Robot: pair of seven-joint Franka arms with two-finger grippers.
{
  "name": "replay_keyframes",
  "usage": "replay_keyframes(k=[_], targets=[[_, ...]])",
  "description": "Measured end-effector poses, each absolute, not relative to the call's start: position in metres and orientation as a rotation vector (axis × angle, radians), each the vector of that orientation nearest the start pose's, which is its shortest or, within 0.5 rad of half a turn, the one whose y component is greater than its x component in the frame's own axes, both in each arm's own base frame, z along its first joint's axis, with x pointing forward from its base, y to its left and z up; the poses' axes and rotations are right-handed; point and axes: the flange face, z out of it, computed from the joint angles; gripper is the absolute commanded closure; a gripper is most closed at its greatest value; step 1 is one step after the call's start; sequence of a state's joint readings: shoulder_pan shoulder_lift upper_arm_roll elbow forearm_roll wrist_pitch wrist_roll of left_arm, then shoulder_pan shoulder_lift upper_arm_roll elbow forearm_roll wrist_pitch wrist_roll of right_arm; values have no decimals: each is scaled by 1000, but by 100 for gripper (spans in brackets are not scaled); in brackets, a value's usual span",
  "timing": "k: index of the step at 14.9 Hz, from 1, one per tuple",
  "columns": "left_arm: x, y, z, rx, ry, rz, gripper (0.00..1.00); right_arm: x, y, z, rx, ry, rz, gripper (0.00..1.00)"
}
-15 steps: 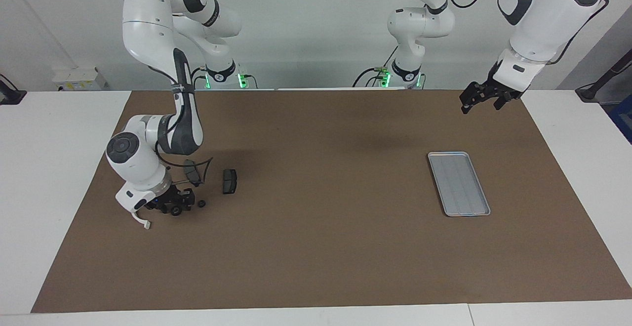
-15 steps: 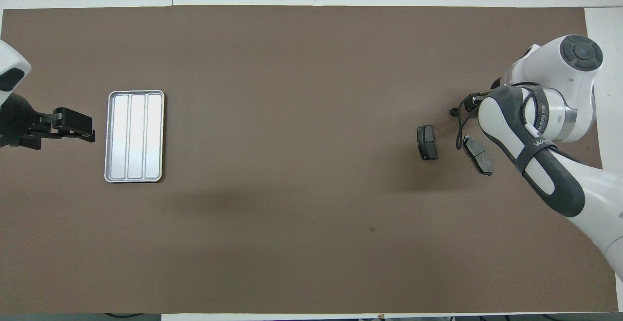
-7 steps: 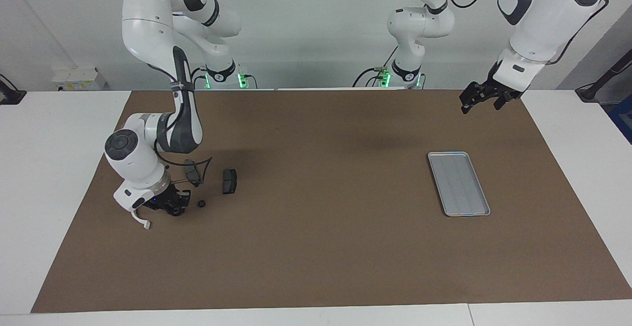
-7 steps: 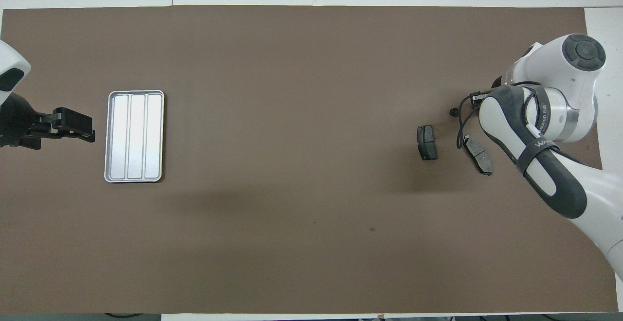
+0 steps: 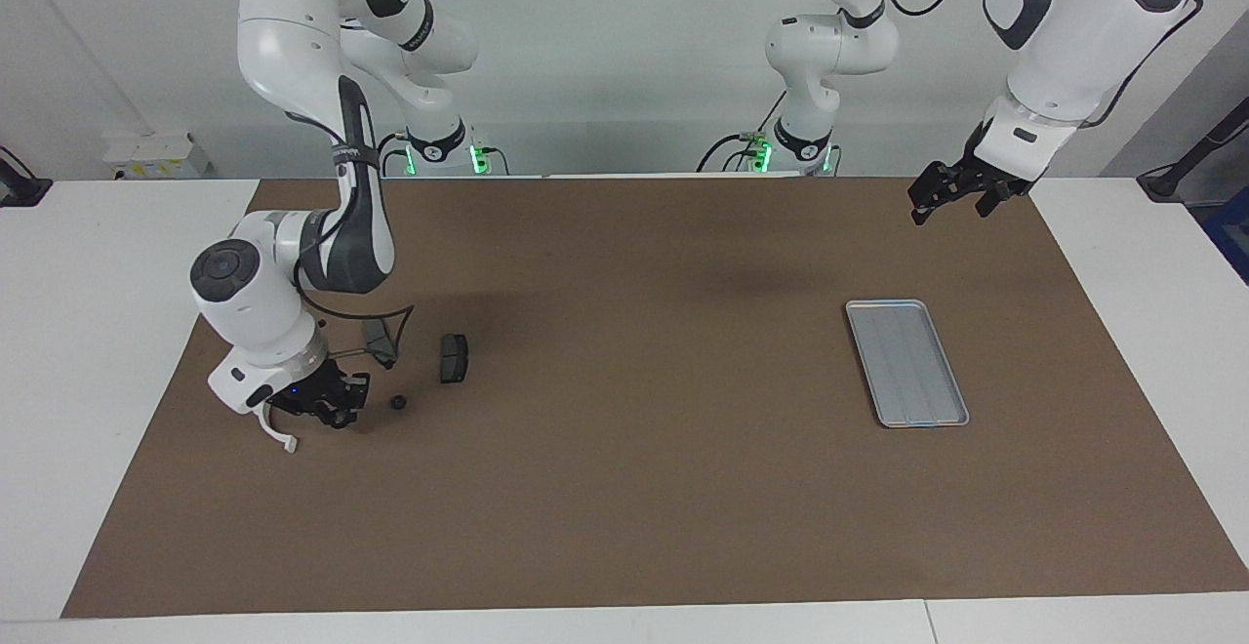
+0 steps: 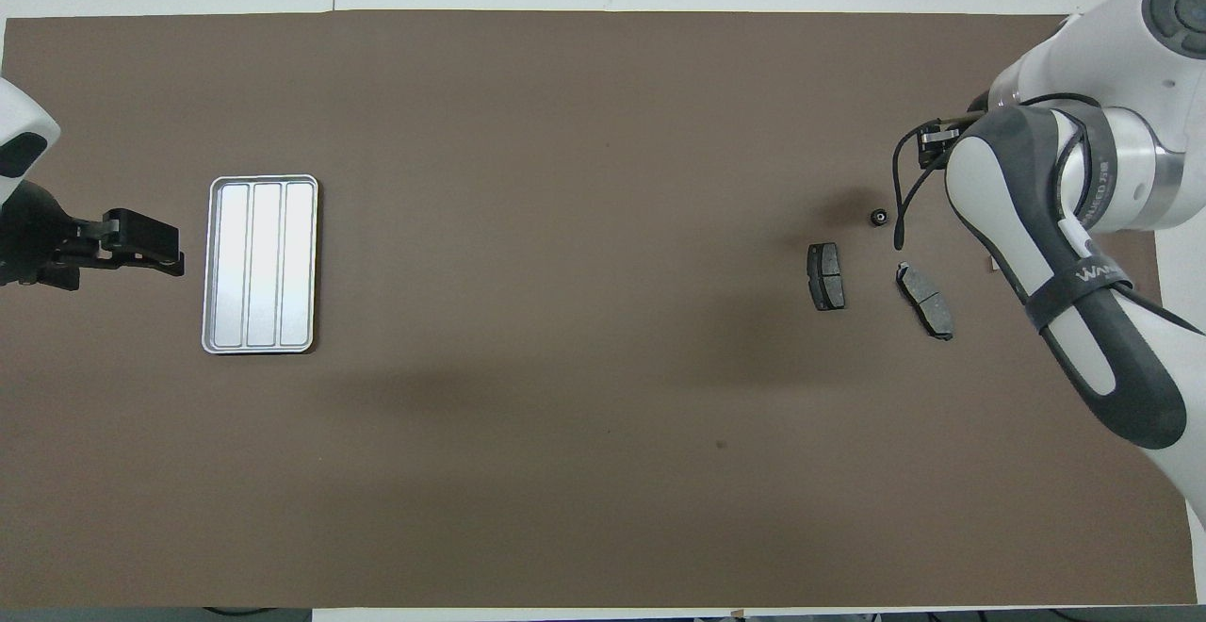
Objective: Pick bearing gear from pile to tray
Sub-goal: 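Carry the gear with the right gripper to mid-mat and release it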
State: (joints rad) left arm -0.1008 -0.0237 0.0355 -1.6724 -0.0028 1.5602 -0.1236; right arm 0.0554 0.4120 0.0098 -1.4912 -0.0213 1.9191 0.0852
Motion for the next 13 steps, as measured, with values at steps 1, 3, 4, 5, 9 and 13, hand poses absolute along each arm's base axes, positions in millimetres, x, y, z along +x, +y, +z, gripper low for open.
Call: replay_keyframes(k=[1,3,4,5,9,13], targets=[[541,-35,589,-3133,-92,139,0,676,77,451,-3156,73,-11,100],[541,-35,589,-3133,-92,139,0,659,155,459,-3156,184,15,100],[541,-35,589,-3133,-92,139,0,647,195,458,-3156,239,24,100],[541,-35,589,-3133,-92,139,0,634,231,455,-3156,280,31,100],[541,-35,589,-3133,-92,139,0,579,337,427,-3153,400,36,100],[541,-35,589,-3132,-92,139,0,549,381,396,-3114,477,-14,100]])
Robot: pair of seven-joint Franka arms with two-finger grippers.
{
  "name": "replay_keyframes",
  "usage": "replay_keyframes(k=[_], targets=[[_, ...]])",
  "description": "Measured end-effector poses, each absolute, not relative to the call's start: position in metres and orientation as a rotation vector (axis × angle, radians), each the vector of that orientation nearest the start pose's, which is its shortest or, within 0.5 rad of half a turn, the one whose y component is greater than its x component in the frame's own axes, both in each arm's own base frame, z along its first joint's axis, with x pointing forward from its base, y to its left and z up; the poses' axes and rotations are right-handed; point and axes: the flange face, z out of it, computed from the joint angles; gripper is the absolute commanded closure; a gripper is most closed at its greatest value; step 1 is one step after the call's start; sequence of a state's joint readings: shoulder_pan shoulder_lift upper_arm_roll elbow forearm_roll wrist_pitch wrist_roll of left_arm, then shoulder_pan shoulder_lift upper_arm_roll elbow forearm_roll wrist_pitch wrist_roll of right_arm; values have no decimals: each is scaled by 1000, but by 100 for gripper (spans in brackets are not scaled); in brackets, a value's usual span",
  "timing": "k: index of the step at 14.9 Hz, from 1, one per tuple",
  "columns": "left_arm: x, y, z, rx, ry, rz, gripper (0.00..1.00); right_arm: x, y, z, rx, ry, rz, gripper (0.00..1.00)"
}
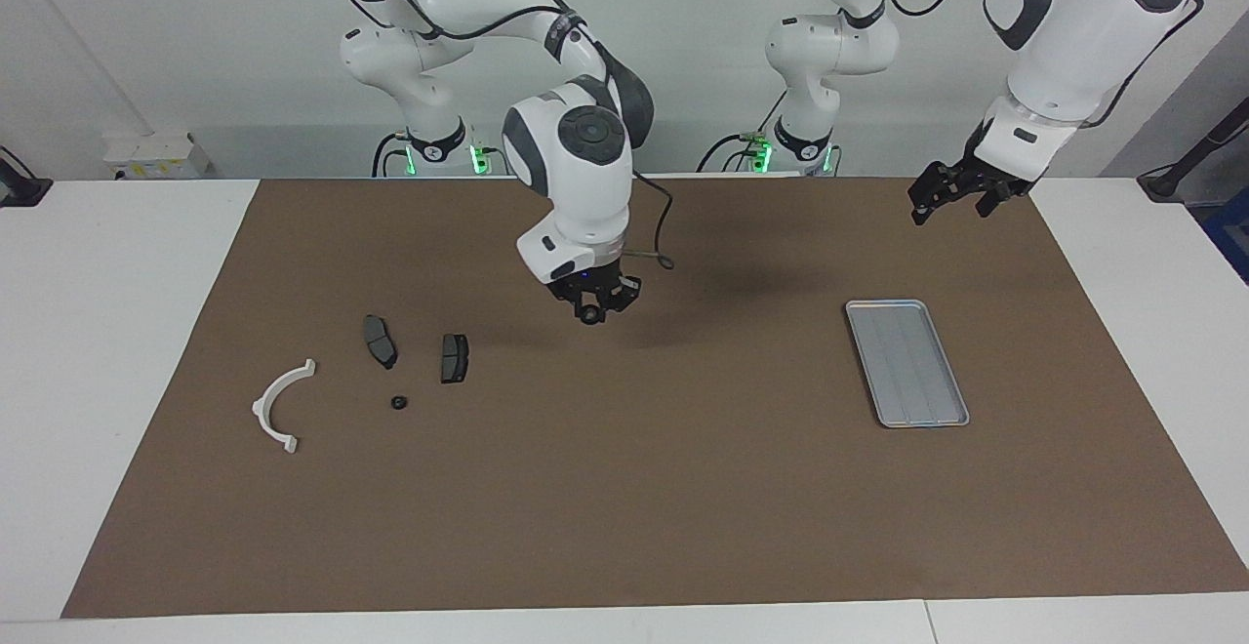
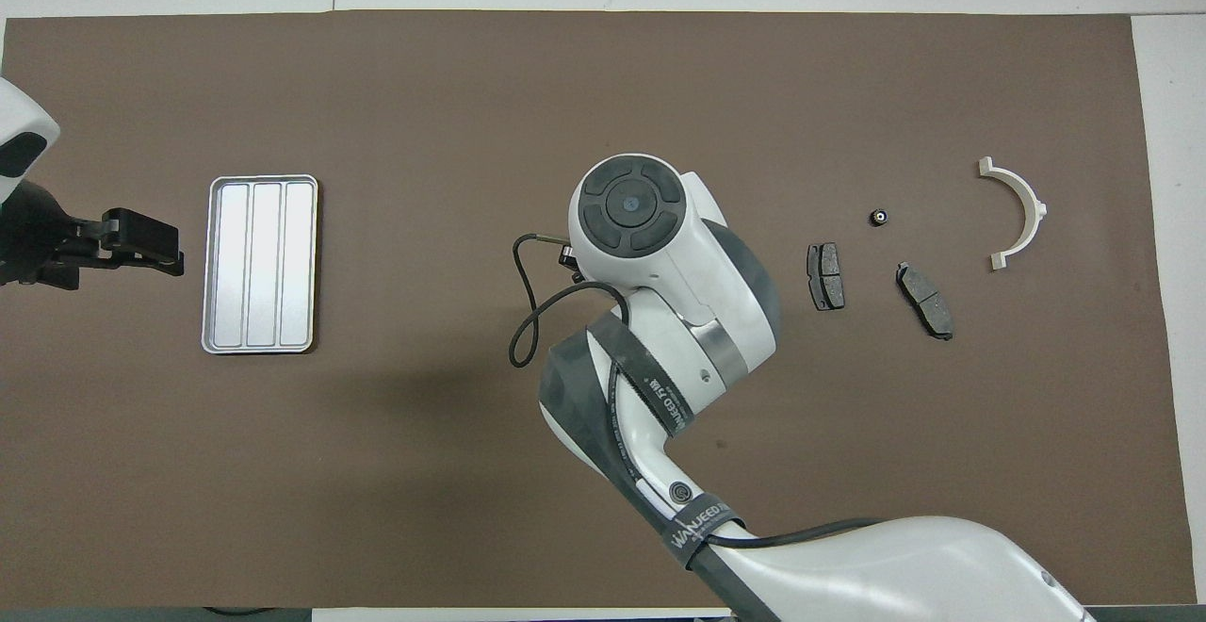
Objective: Pick bearing gear from pile to tray
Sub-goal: 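Carry the gear with the right gripper to mid-mat and release it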
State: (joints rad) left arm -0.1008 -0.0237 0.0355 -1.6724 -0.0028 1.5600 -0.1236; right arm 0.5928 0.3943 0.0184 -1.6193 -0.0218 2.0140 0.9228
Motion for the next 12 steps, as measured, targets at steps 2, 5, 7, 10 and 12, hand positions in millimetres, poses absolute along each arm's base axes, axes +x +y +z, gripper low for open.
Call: replay_keyframes(k=[2,5,7,10,12], targets=[[541,-35,589,-3132,-92,139,0,540,396,384,-3091,496,-42,100],[541,-35,589,-3132,-92,139,0,535,407,361,-3079,504,-53,100],[541,-35,589,-3132,-91,139,0,536,407,343,-3072,506,-61,100],[541,-35,589,-3132,-92,139,0,535,402,320,-3063,511,-74,100],[541,-35,589,-3132,-92,139,0,532,399,309,-3062,512,-74,100]])
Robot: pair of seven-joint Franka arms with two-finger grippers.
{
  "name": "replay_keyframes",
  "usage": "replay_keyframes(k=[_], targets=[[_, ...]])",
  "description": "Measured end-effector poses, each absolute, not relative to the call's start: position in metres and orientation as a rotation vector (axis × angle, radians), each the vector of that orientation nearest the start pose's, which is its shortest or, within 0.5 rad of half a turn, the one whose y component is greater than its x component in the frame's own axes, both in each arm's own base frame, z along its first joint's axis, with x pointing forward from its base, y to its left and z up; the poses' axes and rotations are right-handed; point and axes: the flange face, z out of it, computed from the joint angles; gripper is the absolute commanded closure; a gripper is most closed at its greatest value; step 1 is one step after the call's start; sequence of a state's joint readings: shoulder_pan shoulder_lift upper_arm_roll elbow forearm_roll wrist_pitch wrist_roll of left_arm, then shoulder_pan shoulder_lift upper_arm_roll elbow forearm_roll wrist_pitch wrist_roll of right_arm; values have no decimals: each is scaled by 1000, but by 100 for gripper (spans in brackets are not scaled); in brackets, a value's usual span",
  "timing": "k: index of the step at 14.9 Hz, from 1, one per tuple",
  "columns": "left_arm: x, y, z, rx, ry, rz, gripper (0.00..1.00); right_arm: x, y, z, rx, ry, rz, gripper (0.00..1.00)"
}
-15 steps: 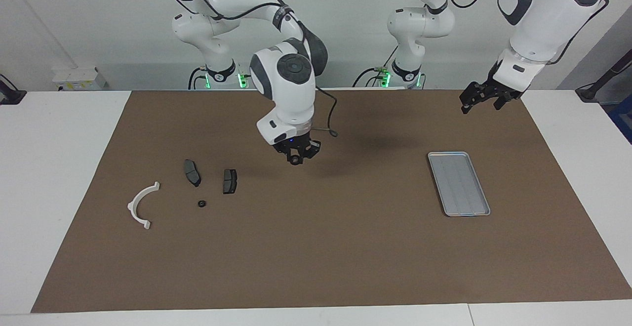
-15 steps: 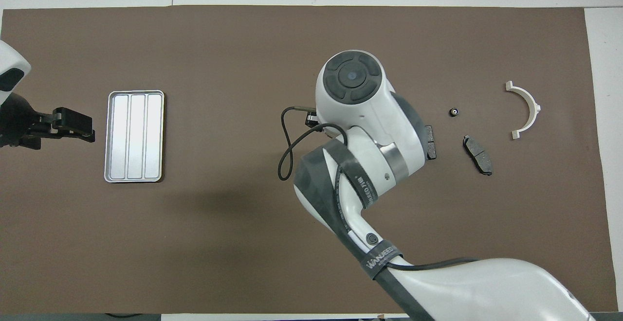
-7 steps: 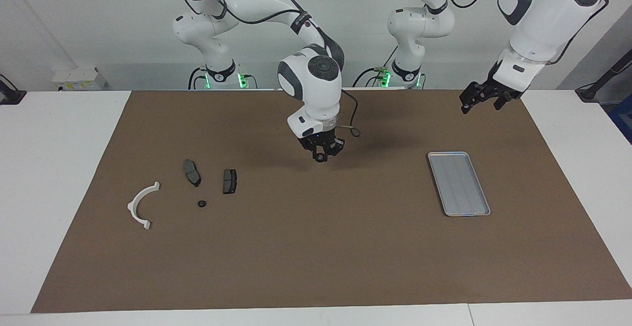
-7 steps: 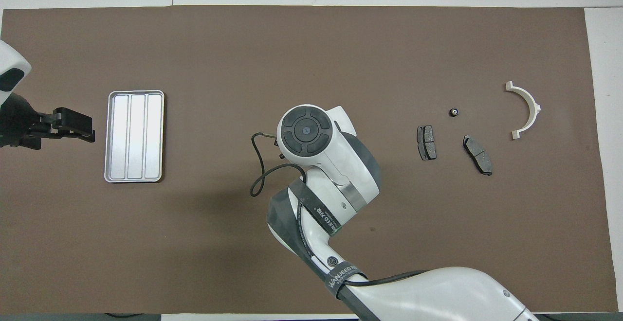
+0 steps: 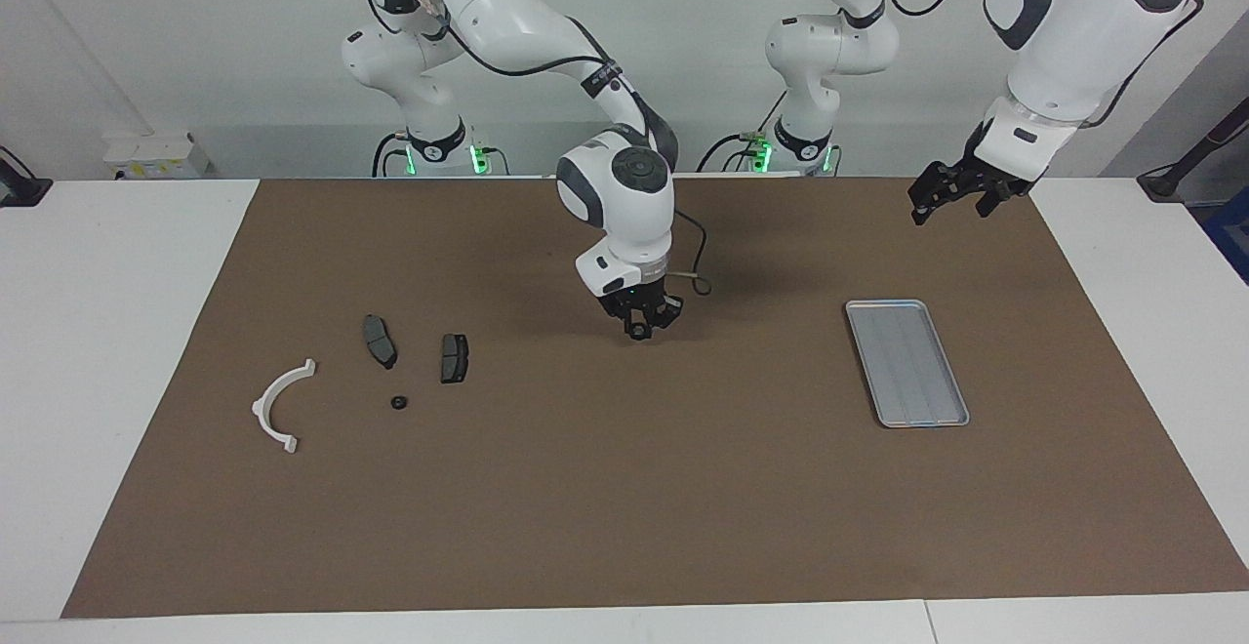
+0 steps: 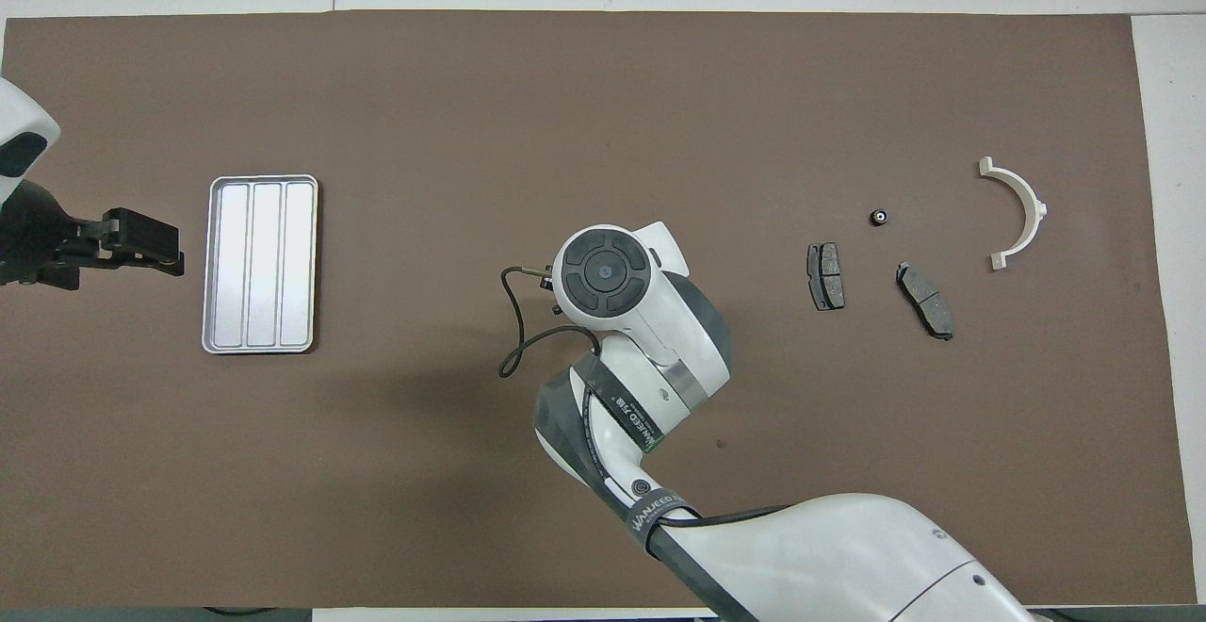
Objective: Pick bearing gear from pile to tray
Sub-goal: 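Carry the gear with the right gripper to mid-mat and release it, then grasp the gear with the left gripper while the right gripper withdraws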
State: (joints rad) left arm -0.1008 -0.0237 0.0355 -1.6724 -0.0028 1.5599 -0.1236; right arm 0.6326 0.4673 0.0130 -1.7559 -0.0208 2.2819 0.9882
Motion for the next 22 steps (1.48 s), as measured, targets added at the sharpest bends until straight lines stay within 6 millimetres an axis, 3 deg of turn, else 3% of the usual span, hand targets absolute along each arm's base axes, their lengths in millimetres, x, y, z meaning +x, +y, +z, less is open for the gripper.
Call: replay_keyframes(k=[4,6,7,8,12,13,15,18,20,22], targets=[[541,-35,589,-3132,-92,139,0,529,394,298,-3064,516,-71,100],[541,-35,589,-3132,-92,139,0,527,392,293,-3066,518,-68,50],[541,-35,589,-3132,-92,139,0,526,390,290,-3069,523,-59,31],[541,-35,589,-3132,-92,139,0,526,388,288,-3067,535,-47,24],[541,-35,589,-3132,-91,141,0,537,371,297,-3060,599,-15,21],[541,-35,589,-3132,-92,143,0,545,359,309,-3065,612,-3,21],[540,-35,588,-3130,-97,161,0,569,323,351,-3063,589,29,21],[541,-37,587,-3124,-189,148,0,606,245,417,-3068,414,16,21],[541,-50,583,-3115,-289,124,0,626,184,435,-3080,247,8,21],[541,-79,571,-3104,-411,74,0,641,124,434,-3090,70,0,21]])
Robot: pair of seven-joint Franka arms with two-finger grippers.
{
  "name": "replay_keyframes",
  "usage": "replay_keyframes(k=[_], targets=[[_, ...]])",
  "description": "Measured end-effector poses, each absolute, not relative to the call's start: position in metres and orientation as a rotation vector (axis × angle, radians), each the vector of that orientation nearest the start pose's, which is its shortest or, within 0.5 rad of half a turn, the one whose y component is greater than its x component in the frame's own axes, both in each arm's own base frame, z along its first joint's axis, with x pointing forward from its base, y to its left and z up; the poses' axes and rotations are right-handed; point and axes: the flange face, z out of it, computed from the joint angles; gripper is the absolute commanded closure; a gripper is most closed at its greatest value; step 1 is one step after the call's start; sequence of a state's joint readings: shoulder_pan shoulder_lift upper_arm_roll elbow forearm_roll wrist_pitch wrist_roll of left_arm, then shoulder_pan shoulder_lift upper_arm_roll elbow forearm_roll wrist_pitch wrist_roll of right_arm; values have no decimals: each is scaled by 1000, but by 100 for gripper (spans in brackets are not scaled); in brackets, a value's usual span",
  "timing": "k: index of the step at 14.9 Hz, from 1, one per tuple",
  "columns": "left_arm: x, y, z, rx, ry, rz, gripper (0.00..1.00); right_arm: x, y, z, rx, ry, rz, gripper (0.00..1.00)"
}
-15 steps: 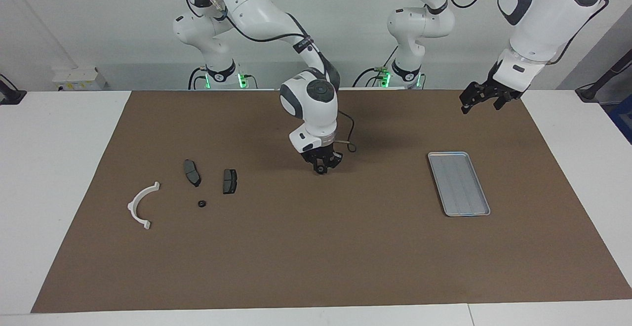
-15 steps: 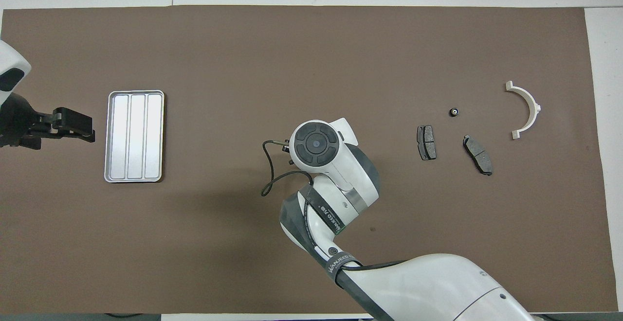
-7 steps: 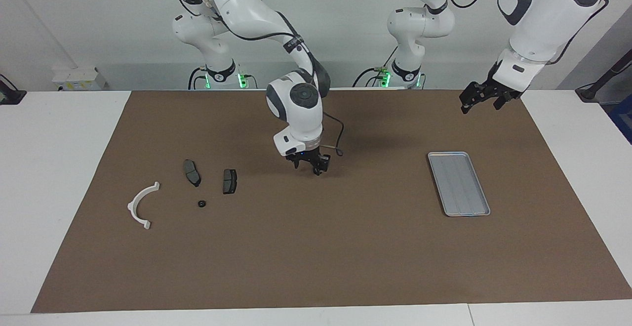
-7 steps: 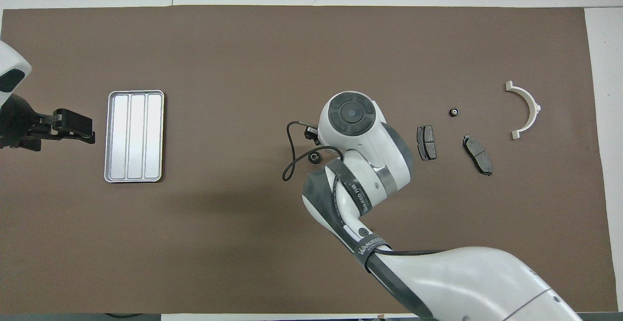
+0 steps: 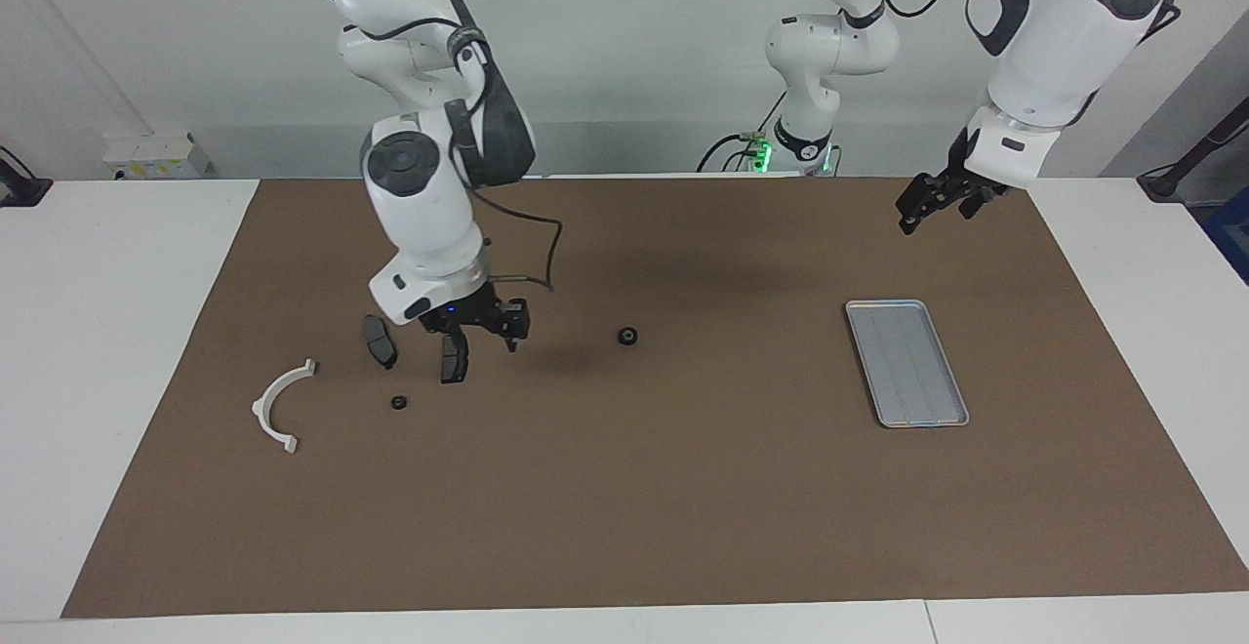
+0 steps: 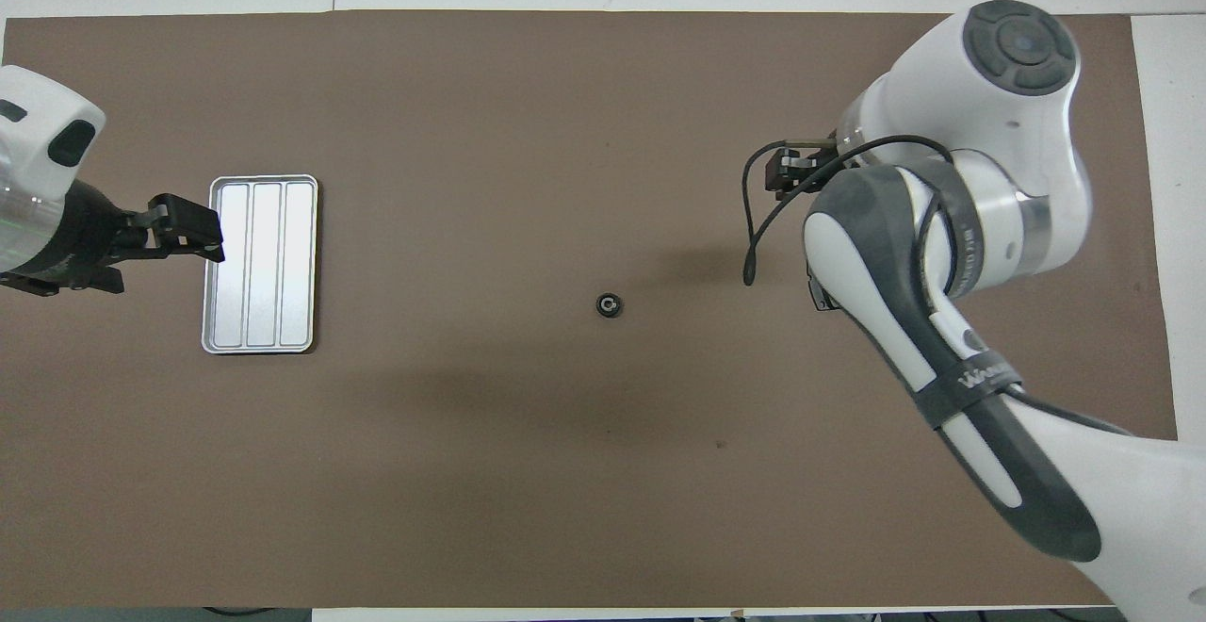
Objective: Pick bearing gear from pile to tray
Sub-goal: 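Grasp the gear with the left gripper while the right gripper withdraws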
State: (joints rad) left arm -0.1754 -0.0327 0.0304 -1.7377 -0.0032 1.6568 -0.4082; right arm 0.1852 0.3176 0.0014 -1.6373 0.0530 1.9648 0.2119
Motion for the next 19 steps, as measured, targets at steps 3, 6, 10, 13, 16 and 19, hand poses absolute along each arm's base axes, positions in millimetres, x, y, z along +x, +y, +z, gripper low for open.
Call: replay_keyframes(k=[3,6,10,13,16,19], targets=[[534,-129,548,-3089,-565,38,0,651,68,423,-3087,-183,3,21],[535,-171,524,-3090,-678,24,0,652,62,405,-3084,-287,-30,21],[540,-236,482,-3121,-755,30,0,650,55,370,-3087,-323,-61,21],[543,-276,443,-3107,-786,57,0,651,31,348,-3088,-353,-67,21],[558,-343,398,-3058,-855,93,0,653,9,337,-3089,-365,-65,22],[572,-387,364,-3027,-932,95,0,651,9,330,-3087,-369,-49,22]])
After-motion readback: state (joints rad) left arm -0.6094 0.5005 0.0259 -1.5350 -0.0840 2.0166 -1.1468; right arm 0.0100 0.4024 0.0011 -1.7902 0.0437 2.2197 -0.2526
